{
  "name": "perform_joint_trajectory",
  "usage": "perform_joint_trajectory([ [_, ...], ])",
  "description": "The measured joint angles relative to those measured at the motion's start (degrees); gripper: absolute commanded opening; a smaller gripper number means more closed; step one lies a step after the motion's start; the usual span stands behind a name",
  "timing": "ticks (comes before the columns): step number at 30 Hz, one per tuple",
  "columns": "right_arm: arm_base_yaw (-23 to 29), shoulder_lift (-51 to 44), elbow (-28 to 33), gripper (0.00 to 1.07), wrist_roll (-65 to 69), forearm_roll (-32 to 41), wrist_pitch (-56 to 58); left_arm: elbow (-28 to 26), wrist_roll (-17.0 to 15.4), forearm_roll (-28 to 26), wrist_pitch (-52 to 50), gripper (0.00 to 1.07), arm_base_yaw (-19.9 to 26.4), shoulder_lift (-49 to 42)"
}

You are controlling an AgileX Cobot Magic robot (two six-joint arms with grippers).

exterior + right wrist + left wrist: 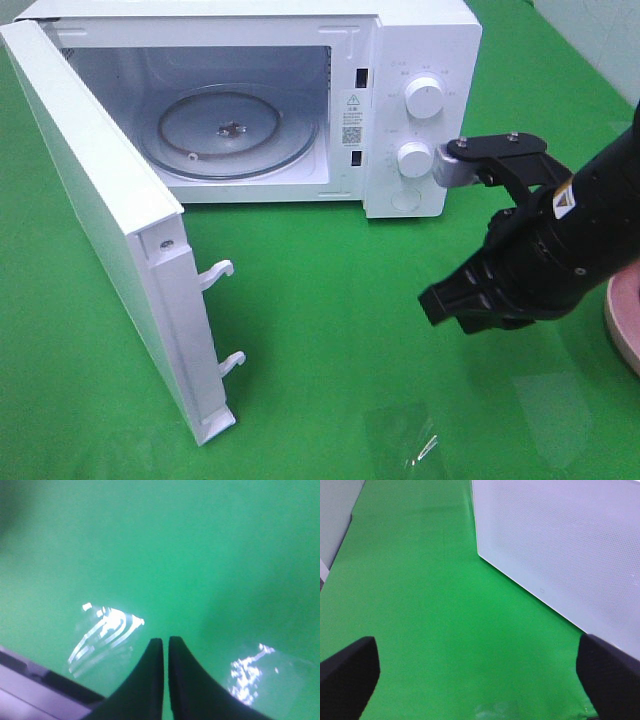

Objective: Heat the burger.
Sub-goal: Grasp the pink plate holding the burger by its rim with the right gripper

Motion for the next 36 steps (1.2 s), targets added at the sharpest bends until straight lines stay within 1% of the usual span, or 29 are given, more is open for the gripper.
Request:
perform_joint_trajectory([
  [1, 0.0, 0.0, 0.0, 0.07, 0.0, 0.0, 0.0, 0.0, 0.0, 0.0, 0.0, 1.0, 0.0, 0.0],
  [2, 0.0, -0.74, 0.0, 0.09, -0.34, -2.35, 3.84, 0.0, 0.0, 0.0, 0.0, 1.0, 0.0, 0.0],
  [3, 0.0, -0.74, 0.0, 0.09, -0.34, -2.35, 3.84, 0.0, 0.0, 0.0, 0.0, 1.0, 0.0, 0.0],
  [5, -2.64, -2.46, 0.0, 0.12, -0.29, -5.27, 8.77, 0.0, 0.0, 0.0, 0.0, 1.0, 0.0, 0.0],
  [6, -2.64, -2.46, 0.0, 0.12, -0.29, -5.27, 8.77, 0.0, 0.0, 0.0, 0.0, 1.0, 0.0, 0.0],
  [7, -5.16, -3.09, 0.0, 0.13, -0.29, -5.96, 10.03, 0.0, 0.0, 0.0, 0.0, 1.0, 0.0, 0.0],
  [10, -6.3, -3.32, 0.0, 0.13, -0.29, -6.3, 10.49, 0.0, 0.0, 0.0, 0.0, 1.0, 0.0, 0.0],
  [11, -9.22, -3.5, 0.0, 0.13, -0.69, -6.99, 11.17, 0.0, 0.0, 0.0, 0.0, 1.0, 0.0, 0.0],
  [12, -9.22, -3.5, 0.0, 0.13, -0.69, -6.99, 11.17, 0.0, 0.0, 0.0, 0.0, 1.0, 0.0, 0.0],
  [13, -11.92, -3.5, 0.0, 0.13, -1.09, -7.79, 11.46, 0.0, 0.0, 0.0, 0.0, 1.0, 0.0, 0.0],
  [14, -11.92, -3.5, 0.0, 0.13, -1.09, -7.79, 11.46, 0.0, 0.0, 0.0, 0.0, 1.0, 0.0, 0.0],
  [16, -17.65, -3.5, 0.0, 0.13, -1.6, -9.85, 11.46, 0.0, 0.0, 0.0, 0.0, 1.0, 0.0, 0.0],
  [17, -17.65, -3.5, 0.0, 0.13, -1.6, -9.85, 11.46, 0.0, 0.0, 0.0, 0.0, 1.0, 0.0, 0.0],
  [18, -21.08, -3.5, 0.0, 0.14, -1.72, -11.86, 11.46, 0.0, 0.0, 0.0, 0.0, 1.0, 0.0, 0.0],
  [19, -21.08, -3.5, 0.0, 0.14, -1.72, -11.86, 11.46, 0.0, 0.0, 0.0, 0.0, 1.0, 0.0, 0.0],
  [20, -23.49, -3.5, 0.0, 0.21, -1.72, -13.81, 11.46, 0.0, 0.0, 0.0, 0.0, 1.0, 0.0, 0.0],
  [21, -23.49, -3.5, 0.0, 0.21, -1.72, -13.81, 11.46, 0.0, 0.0, 0.0, 0.0, 1.0, 0.0, 0.0],
  [22, -25.27, -3.5, 0.0, 0.35, -1.72, -15.3, 11.4, 0.0, 0.0, 0.0, 0.0, 1.0, 0.0, 0.0],
  [23, -25.27, -3.5, 0.0, 0.35, -1.72, -15.3, 11.4, 0.0, 0.0, 0.0, 0.0, 1.0, 0.0, 0.0],
  [24, -26.18, -3.5, 0.0, 0.56, -1.72, -15.81, 11.23, 0.0, 0.0, 0.0, 0.0, 1.0, 0.0, 0.0],
  [25, -26.18, -3.5, 0.0, 0.56, -1.72, -15.81, 11.23, 0.0, 0.0, 0.0, 0.0, 1.0, 0.0, 0.0],
  [26, -26.41, -3.5, 0.0, 0.82, -1.78, -16.16, 10.43, 0.0, 0.0, 0.0, 0.0, 1.0, 0.0, 0.0],
  [27, -26.41, -3.5, 0.0, 0.82, -1.78, -16.16, 10.43, 0.0, 0.0, 0.0, 0.0, 1.0, 0.0, 0.0],
  [28, -26.47, -3.5, 0.0, 1.01, -1.78, -16.73, 9.17, 0.0, 0.0, 0.0, 0.0, 1.0, 0.0, 0.0],
  [36, -26.47, -2.01, 0.0, 0.99, -1.78, -18.62, 7.85, 0.0, 0.0, 0.0, 0.0, 1.0, 0.0, 0.0],
])
